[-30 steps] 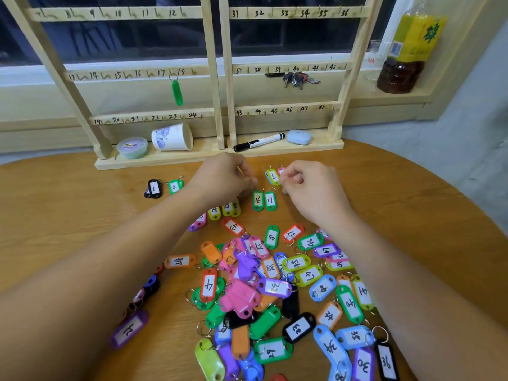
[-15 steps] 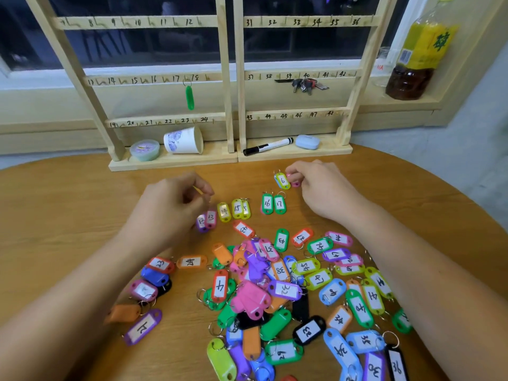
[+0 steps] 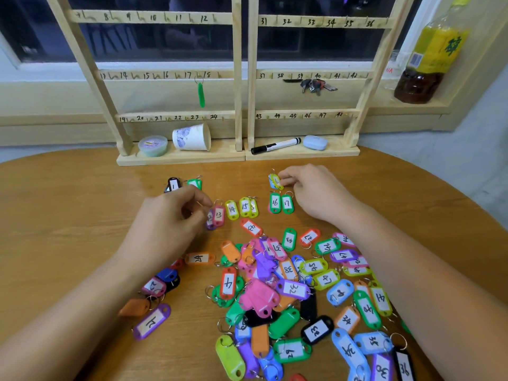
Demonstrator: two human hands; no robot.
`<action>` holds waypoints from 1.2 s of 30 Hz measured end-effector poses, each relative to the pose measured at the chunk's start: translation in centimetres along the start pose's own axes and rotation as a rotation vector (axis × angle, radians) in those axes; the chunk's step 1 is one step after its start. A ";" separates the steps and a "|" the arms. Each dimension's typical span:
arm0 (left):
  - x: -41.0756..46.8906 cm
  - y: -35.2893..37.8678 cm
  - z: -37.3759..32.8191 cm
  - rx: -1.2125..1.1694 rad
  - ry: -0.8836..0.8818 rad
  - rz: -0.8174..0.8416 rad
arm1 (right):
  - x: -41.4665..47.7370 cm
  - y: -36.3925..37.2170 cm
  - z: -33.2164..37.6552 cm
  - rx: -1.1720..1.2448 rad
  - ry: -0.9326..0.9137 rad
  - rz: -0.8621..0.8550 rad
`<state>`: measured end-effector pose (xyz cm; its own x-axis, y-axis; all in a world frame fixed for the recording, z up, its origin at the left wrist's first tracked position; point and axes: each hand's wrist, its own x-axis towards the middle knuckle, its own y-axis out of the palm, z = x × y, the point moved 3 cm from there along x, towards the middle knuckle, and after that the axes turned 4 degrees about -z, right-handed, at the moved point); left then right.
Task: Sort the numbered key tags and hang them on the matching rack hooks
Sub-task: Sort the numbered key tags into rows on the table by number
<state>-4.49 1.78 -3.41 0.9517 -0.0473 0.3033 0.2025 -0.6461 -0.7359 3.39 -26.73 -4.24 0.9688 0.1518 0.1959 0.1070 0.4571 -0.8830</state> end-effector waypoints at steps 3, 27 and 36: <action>-0.2 0.0 0.0 -0.002 0.007 -0.004 | 0.1 0.2 0.2 0.046 0.019 0.014; -3.6 -3.6 1.1 -0.031 -0.062 -0.043 | 2.3 0.0 -1.9 0.156 0.270 -0.069; -6.0 -4.2 1.4 -0.046 -0.042 0.000 | -3.2 -4.8 -0.3 0.290 0.219 -0.229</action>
<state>-10.69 5.88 -2.99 0.9607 -0.0158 0.2773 0.1929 -0.6802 -0.7072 -0.18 -29.71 -0.79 0.9553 -0.1575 0.2503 0.2878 0.6894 -0.6648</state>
